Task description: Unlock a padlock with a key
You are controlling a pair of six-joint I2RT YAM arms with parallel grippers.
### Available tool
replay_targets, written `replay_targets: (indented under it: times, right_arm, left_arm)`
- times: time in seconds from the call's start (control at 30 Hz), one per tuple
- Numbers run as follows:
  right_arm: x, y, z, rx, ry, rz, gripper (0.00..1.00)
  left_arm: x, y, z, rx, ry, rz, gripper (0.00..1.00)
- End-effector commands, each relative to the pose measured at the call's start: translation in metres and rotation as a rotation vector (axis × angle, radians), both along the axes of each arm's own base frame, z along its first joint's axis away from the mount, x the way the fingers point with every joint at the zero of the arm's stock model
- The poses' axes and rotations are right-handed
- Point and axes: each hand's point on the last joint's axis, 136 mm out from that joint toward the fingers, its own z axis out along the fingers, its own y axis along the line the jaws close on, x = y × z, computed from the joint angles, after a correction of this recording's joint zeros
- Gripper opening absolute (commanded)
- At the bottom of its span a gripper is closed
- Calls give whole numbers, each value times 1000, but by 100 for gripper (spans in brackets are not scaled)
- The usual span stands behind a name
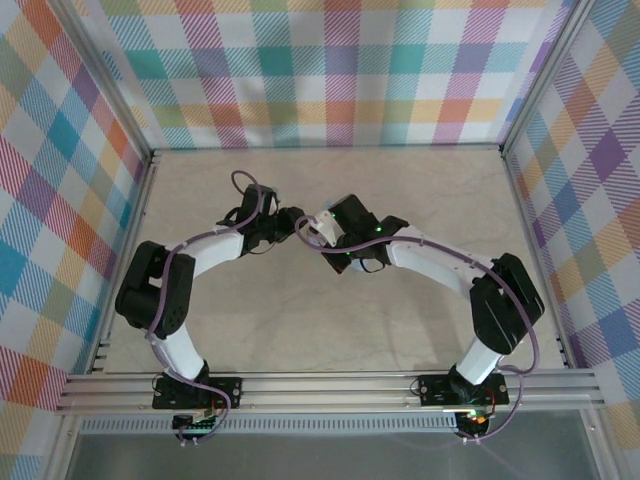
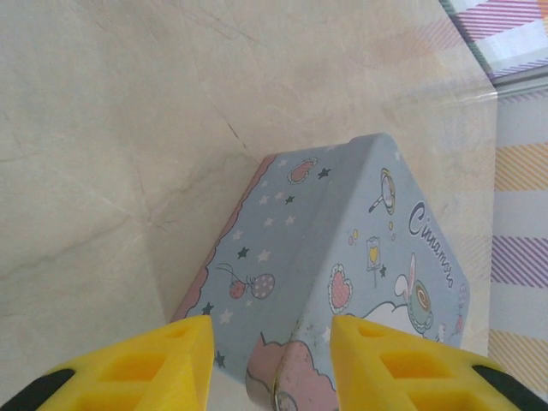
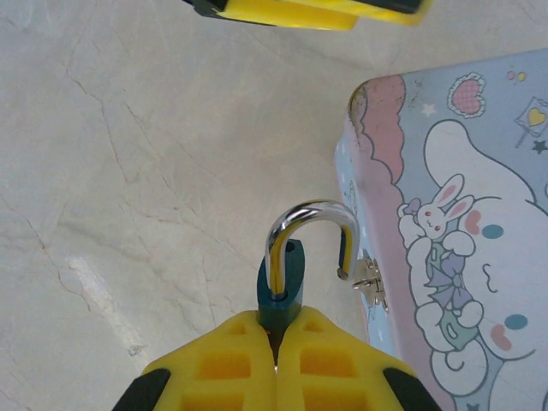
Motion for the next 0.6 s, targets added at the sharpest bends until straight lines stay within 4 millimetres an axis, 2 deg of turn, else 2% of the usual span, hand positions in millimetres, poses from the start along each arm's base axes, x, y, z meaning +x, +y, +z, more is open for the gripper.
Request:
replay_targets:
  times: [0.0,0.17,0.3,0.43,0.57]
  right_arm:
    - [-6,0,11,44,-6,-16,0]
    - [-10,-15,27,84,-2,-96,0]
    - [-11,-37,36,103,18,-186,0]
    - [-5,-76,41,122,57,-340,0]
    - [2,-124,31,81,101,-527,0]
  left_arm:
    - [-7,12,10,36,-22,16,43]
    - [-21,24,18,83,-40,26,48]
    - [-33,35,22,136,-48,21,50]
    - [-45,48,26,189,-64,35,56]
    - [-53,56,27,225,-70,35,59]
